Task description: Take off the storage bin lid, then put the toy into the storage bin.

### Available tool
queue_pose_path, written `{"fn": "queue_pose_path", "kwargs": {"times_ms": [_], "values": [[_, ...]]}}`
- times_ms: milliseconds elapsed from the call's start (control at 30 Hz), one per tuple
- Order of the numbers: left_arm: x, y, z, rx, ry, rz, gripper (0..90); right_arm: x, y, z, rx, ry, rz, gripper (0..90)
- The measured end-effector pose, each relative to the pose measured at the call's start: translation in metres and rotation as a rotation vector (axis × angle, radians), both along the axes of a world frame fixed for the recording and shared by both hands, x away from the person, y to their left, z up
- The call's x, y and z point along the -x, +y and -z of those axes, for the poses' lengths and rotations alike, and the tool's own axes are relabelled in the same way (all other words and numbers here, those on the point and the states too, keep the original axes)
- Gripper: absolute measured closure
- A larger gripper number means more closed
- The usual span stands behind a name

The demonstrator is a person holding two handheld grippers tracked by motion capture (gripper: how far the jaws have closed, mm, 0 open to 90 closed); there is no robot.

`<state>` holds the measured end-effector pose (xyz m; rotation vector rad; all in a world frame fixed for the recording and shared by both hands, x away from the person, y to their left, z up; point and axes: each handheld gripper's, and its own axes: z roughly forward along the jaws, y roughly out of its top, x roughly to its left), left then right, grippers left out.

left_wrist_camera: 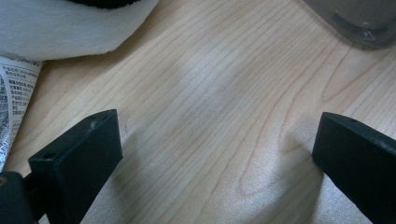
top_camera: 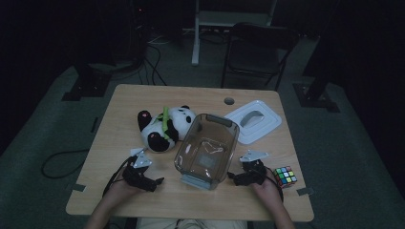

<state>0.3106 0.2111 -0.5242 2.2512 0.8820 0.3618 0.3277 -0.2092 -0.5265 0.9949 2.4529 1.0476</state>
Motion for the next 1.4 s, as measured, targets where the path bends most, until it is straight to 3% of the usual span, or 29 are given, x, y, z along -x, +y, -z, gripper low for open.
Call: {"fn": "queue_pose_path", "kwargs": {"times_ms": [367,500,633,1167,1267,1367,1400], "values": [[0.001,0.001,0.000,-0.006,0.001,0.041,2.2,-0.002,0.000,0.000,0.001,0.000,-0.014,12.3],[0.001,0.001,-0.004,-0.029,0.029,0.048,3.1,-0.002,0.000,0.000,0.000,0.000,-0.014,12.3],[0.005,0.002,-0.011,-0.023,0.040,0.069,4.0,-0.002,0.000,0.000,0.001,0.000,-0.013,12.3],[0.008,0.001,-0.072,0.044,-0.060,0.140,4.9,-0.002,0.000,0.000,0.001,0.000,-0.014,12.3],[0.005,-0.003,-0.091,0.071,-0.099,0.144,4.9,-0.002,0.000,0.000,0.001,0.000,-0.014,12.3],[0.001,-0.004,-0.099,0.065,-0.116,0.149,4.9,-0.002,0.000,0.000,0.001,0.000,-0.014,12.3],[-0.006,-0.005,-0.107,0.067,-0.131,0.144,4.9,-0.002,0.000,0.000,0.000,0.001,-0.013,12.3]]}}
